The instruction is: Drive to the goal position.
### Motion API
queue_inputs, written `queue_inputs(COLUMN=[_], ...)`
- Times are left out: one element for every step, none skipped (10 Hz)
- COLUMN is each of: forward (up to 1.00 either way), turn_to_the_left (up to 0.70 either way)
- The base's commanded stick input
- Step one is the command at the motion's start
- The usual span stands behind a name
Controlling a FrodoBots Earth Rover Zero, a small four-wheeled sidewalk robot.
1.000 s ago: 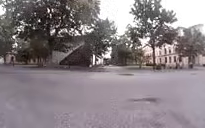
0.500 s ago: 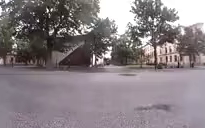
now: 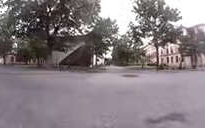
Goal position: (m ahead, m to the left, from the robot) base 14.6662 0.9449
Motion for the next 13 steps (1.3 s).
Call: queue_inputs(forward=[0.70, 0.70, 0.70, 0.70, 0.70, 0.70, 0.70, 0.70, 0.70, 0.70, 0.70, 0.70, 0.70], turn_to_the_left=[0.00, 0.00, -0.03, -0.28, -0.28, -0.28, -0.28, -0.28, 0.00, 0.00, 0.00, -0.02, -0.07])
